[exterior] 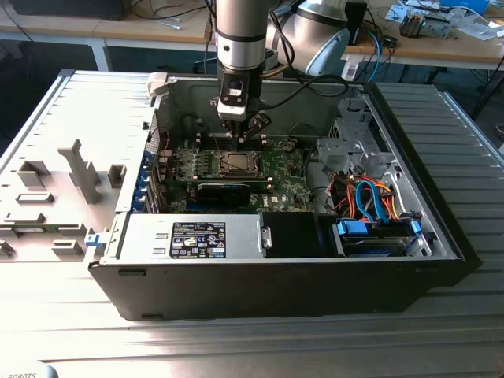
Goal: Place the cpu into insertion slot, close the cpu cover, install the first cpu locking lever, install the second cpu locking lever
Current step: 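Install the first cpu locking lever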
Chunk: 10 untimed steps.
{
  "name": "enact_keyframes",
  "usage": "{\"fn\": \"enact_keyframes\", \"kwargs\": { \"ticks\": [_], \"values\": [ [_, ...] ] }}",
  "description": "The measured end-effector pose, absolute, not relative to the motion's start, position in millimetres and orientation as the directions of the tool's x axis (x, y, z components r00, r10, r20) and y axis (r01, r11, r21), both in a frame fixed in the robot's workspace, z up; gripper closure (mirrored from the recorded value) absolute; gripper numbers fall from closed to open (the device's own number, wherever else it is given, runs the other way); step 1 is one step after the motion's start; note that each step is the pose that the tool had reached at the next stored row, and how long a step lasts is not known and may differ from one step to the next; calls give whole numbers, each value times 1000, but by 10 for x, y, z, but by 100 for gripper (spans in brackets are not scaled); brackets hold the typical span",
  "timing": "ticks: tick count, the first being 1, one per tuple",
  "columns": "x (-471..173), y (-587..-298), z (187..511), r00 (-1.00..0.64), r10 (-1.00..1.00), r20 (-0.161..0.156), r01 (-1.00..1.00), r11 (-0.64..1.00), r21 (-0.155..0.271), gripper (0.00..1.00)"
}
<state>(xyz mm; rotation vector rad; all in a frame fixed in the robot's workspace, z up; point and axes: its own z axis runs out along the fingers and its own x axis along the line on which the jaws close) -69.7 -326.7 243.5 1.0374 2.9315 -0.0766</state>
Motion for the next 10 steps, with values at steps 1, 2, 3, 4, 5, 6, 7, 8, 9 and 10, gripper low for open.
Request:
{"fn": "enact_keyframes", "kwargs": {
  "ticks": [1, 2, 3, 4, 5, 6, 7, 8, 9, 10],
  "values": [
    [-697, -3267, 2435, -778, 626, -46, 628, 778, -36, 89],
    [-697, -3267, 2435, -779, 625, -46, 627, 778, -36, 89],
    [-697, -3267, 2435, -780, 624, -46, 625, 780, -36, 89],
    [-697, -3267, 2435, -781, 622, -46, 624, 781, -36, 89],
    [-697, -3267, 2435, -782, 621, -46, 623, 782, -36, 89],
    [-697, -3267, 2435, -783, 620, -46, 622, 782, -36, 89],
    [-697, -3267, 2435, -784, 619, -46, 621, 783, -36, 89],
    [-697, -3267, 2435, -785, 618, -46, 619, 784, -36, 89],
    [-697, -3267, 2435, -786, 617, -46, 618, 785, -36, 89],
    [-697, -3267, 2435, -787, 615, -46, 617, 786, -36, 89]
  ]
}}
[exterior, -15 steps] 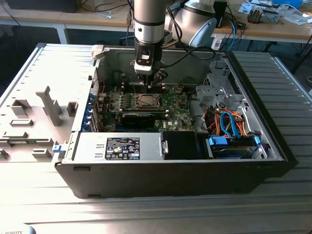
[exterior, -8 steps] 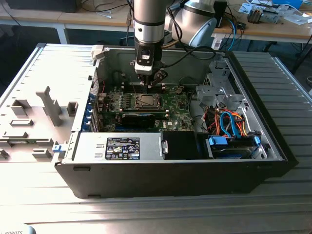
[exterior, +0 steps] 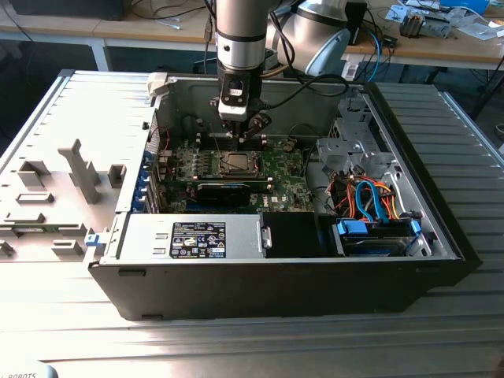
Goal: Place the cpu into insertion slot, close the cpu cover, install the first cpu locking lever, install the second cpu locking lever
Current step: 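Install the first cpu locking lever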
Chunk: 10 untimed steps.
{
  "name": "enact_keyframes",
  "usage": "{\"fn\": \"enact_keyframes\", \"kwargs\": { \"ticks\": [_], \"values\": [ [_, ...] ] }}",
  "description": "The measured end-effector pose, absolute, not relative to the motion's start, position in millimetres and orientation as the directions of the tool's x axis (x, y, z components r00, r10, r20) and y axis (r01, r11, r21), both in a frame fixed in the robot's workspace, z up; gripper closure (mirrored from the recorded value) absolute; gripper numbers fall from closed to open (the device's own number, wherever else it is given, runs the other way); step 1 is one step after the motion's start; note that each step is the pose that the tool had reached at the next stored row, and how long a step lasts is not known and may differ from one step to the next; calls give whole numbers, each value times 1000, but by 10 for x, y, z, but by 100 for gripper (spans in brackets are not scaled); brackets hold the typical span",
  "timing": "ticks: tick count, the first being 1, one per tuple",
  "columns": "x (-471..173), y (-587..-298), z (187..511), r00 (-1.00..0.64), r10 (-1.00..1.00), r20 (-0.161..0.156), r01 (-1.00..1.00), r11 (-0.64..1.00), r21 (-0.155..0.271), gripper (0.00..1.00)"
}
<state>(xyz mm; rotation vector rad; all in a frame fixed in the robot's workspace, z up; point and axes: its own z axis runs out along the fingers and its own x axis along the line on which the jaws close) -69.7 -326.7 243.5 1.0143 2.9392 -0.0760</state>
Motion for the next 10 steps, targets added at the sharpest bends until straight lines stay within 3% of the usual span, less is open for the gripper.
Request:
{"fn": "enact_keyframes", "kwargs": {
  "ticks": [10],
  "values": [
    [-697, -3267, 2435, -796, 604, -46, 606, 795, -36, 89]
  ]
}}
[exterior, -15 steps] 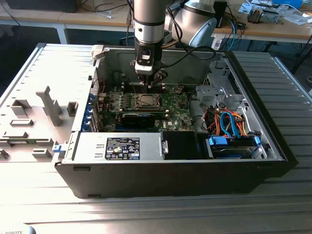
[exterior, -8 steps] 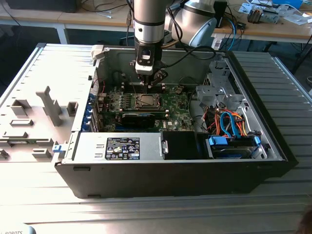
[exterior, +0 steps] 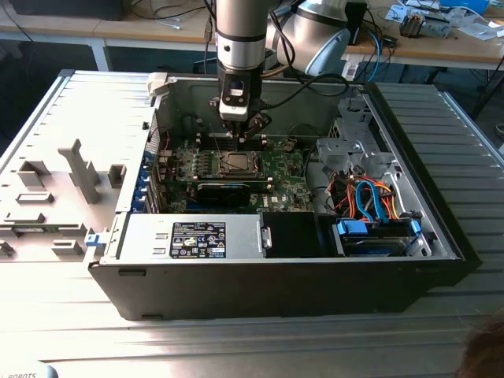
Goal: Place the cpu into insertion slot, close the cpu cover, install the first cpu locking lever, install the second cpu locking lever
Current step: 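Install the first cpu locking lever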
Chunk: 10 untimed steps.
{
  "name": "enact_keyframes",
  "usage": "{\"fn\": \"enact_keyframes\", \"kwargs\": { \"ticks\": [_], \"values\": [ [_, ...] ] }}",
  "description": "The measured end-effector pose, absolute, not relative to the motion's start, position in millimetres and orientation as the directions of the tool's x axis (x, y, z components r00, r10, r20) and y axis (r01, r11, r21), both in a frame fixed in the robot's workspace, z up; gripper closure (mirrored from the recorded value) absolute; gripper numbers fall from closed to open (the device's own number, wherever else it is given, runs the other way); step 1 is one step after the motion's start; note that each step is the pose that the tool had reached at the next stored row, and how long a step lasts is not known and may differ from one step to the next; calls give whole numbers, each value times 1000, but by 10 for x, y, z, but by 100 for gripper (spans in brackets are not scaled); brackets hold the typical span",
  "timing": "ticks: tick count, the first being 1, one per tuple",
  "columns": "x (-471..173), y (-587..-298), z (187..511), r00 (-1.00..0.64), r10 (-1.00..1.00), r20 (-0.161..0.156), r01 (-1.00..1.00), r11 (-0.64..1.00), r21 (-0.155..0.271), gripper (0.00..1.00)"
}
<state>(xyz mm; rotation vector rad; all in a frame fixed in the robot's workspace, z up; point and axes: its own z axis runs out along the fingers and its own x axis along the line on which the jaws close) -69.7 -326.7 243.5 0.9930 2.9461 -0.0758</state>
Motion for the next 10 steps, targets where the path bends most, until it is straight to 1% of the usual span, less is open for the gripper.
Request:
{"fn": "enact_keyframes", "kwargs": {
  "ticks": [10],
  "values": [
    [-697, -3267, 2435, -804, 592, -46, 594, 804, -36, 89]
  ]
}}
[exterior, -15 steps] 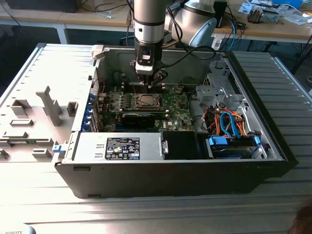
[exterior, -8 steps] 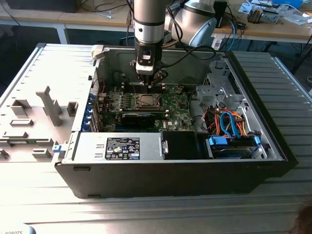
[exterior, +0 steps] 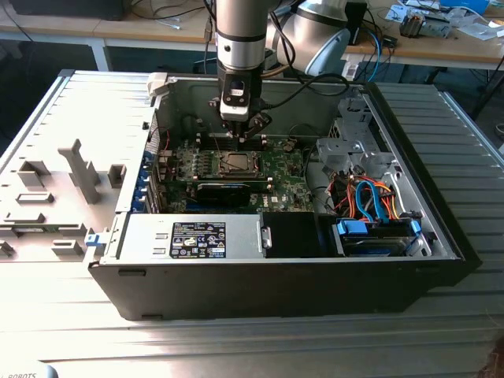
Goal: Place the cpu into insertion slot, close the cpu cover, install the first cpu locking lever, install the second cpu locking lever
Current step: 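Install the first cpu locking lever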
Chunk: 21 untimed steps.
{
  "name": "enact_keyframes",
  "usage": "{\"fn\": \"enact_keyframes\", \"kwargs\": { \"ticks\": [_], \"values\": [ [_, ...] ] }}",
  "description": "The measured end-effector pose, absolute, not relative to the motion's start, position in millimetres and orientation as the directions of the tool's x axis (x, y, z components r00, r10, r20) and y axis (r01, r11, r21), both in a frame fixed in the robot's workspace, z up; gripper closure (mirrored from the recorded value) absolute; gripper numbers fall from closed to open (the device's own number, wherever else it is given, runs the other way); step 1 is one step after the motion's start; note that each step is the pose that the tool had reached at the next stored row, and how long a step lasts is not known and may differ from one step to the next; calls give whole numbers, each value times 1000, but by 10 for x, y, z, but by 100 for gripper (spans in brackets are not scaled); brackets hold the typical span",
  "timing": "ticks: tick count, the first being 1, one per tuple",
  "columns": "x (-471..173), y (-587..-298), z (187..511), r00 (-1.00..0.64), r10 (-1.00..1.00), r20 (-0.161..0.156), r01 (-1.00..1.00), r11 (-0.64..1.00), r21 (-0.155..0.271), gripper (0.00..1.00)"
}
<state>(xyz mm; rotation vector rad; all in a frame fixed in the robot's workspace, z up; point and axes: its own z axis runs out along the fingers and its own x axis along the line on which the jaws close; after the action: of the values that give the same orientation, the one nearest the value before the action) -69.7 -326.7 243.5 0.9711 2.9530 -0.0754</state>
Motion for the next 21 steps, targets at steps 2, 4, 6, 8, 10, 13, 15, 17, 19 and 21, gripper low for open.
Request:
{"fn": "enact_keyframes", "kwargs": {
  "ticks": [2, 4, 6, 8, 10, 13, 15, 17, 19, 21],
  "values": [
    [-697, -3267, 2435, -808, 588, -46, 589, 807, -36, 89],
    [-697, -3267, 2435, -809, 586, -46, 587, 809, -36, 89],
    [-697, -3267, 2435, -811, 583, -46, 585, 811, -36, 89],
    [-697, -3267, 2435, -813, 581, -46, 582, 812, -36, 89],
    [-697, -3267, 2435, -814, 579, -46, 580, 814, -36, 89],
    [-697, -3267, 2435, -816, 576, -46, 577, 816, -36, 89],
    [-697, -3267, 2435, -818, 573, -46, 575, 817, -36, 89],
    [-697, -3267, 2435, -819, 571, -46, 573, 819, -36, 89],
    [-697, -3267, 2435, -822, 568, -46, 570, 821, -36, 89],
    [-697, -3267, 2435, -824, 565, -46, 566, 824, -36, 89]
  ]
}}
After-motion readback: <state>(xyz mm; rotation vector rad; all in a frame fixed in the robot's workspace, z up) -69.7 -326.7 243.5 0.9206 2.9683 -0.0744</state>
